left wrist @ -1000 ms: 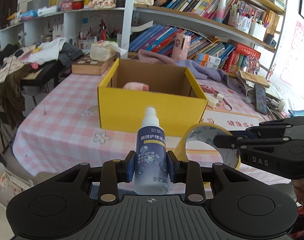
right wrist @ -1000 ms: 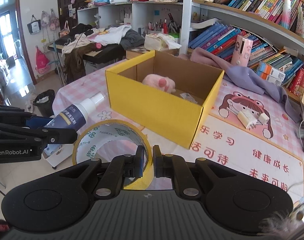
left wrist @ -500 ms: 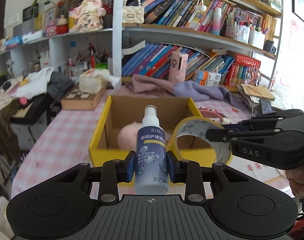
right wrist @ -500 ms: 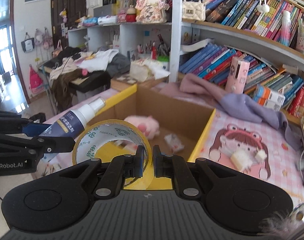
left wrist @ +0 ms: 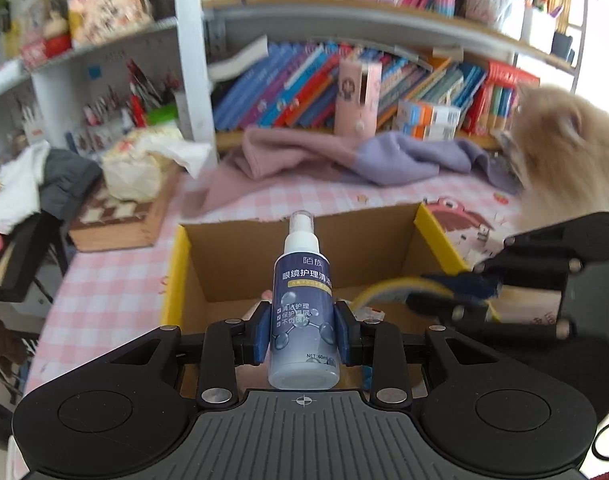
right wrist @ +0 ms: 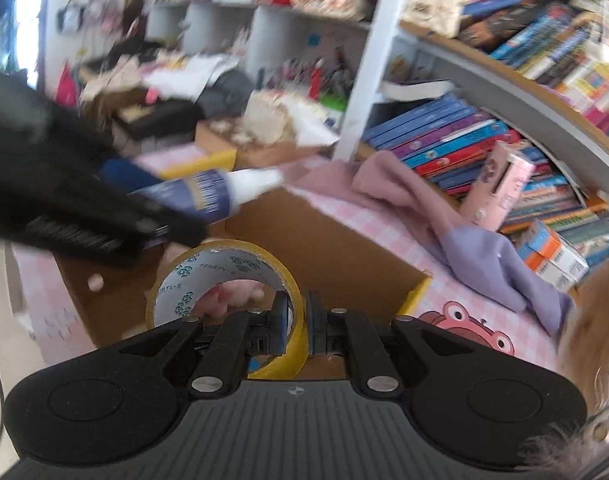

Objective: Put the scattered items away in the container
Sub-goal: 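Lower the bottle and tape into the yellow box and open both grippers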

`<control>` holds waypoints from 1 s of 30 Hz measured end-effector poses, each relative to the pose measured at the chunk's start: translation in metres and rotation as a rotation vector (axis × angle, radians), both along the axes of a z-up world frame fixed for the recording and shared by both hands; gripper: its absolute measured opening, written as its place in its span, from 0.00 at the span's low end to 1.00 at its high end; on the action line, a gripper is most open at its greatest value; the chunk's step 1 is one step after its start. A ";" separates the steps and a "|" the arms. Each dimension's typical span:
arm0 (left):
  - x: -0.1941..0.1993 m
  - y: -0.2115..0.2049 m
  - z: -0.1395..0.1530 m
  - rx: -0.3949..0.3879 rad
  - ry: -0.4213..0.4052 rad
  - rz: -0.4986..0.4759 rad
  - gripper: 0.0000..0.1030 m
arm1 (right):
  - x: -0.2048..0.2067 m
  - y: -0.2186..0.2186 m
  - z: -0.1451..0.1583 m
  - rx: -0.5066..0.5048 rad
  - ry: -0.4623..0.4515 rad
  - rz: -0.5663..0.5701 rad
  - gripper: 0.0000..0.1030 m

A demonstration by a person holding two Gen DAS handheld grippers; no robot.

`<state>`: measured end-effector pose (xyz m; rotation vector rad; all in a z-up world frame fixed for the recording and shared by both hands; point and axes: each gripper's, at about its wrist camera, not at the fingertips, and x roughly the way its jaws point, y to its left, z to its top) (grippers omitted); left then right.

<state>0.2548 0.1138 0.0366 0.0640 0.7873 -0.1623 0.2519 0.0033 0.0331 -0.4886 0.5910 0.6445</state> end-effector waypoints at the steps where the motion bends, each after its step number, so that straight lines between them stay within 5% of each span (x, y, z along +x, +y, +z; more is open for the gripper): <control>1: 0.007 -0.001 -0.004 0.003 0.017 -0.003 0.30 | 0.003 0.002 -0.005 -0.019 0.008 0.014 0.09; 14: 0.053 -0.012 -0.038 0.028 0.144 -0.019 0.31 | 0.020 0.015 -0.032 -0.104 0.073 0.088 0.09; 18: 0.050 -0.012 -0.034 0.021 0.114 -0.012 0.38 | 0.023 0.016 -0.033 -0.097 0.083 0.080 0.10; 20: 0.043 -0.013 -0.028 0.043 0.077 -0.001 0.56 | 0.022 0.014 -0.031 -0.078 0.090 0.074 0.15; 22: 0.033 -0.013 -0.020 0.067 0.032 0.005 0.62 | 0.021 0.013 -0.028 -0.060 0.094 0.070 0.21; 30: -0.024 -0.007 0.017 0.050 -0.094 0.062 0.67 | -0.006 0.002 0.001 0.029 0.018 0.059 0.31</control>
